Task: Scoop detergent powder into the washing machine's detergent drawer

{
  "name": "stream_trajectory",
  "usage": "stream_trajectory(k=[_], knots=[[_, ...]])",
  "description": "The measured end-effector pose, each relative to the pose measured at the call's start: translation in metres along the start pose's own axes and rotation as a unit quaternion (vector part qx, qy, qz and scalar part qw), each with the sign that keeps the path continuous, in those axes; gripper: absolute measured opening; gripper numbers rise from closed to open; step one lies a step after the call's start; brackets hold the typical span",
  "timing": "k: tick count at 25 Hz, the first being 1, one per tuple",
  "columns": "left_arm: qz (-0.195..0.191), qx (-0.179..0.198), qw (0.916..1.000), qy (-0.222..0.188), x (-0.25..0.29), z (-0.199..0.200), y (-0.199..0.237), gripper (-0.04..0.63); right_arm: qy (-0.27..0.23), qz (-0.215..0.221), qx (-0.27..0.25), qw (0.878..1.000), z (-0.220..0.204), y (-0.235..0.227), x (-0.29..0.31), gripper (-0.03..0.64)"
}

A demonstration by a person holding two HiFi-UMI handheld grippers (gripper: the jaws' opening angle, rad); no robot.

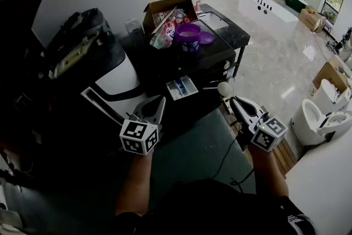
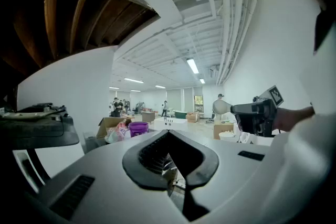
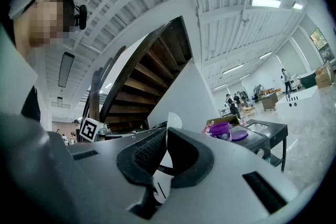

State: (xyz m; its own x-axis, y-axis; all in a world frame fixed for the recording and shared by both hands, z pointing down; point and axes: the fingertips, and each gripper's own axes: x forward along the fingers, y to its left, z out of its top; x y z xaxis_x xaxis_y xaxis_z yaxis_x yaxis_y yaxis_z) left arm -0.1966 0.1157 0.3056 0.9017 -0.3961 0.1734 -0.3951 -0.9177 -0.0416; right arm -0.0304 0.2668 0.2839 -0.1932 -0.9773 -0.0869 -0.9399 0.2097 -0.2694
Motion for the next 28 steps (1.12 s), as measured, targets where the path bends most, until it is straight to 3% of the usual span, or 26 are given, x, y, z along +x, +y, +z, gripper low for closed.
stream_trajectory(k=[8,14,19,28], knots=[[0.006,-0.008,1.0000,0.000,0.016,0.001,-0.029,0.008,-0.011,-0.004,0.010,1.000,0.007,-0.028,-0.029,0.021],[0.008,-0.012,0.9999,0.005,0.027,-0.001,-0.065,0.008,-0.036,0.021,0.035,0.999,0.018,-0.038,-0.067,0.021],[0.007,-0.016,0.9998,0.009,0.033,-0.009,-0.092,0.008,-0.028,0.007,0.038,0.999,0.009,-0.060,-0.097,0.021],[0.009,-0.021,0.9997,0.011,0.043,-0.008,-0.094,0.008,-0.028,-0.003,0.060,0.998,0.003,-0.075,-0.106,0.021]])
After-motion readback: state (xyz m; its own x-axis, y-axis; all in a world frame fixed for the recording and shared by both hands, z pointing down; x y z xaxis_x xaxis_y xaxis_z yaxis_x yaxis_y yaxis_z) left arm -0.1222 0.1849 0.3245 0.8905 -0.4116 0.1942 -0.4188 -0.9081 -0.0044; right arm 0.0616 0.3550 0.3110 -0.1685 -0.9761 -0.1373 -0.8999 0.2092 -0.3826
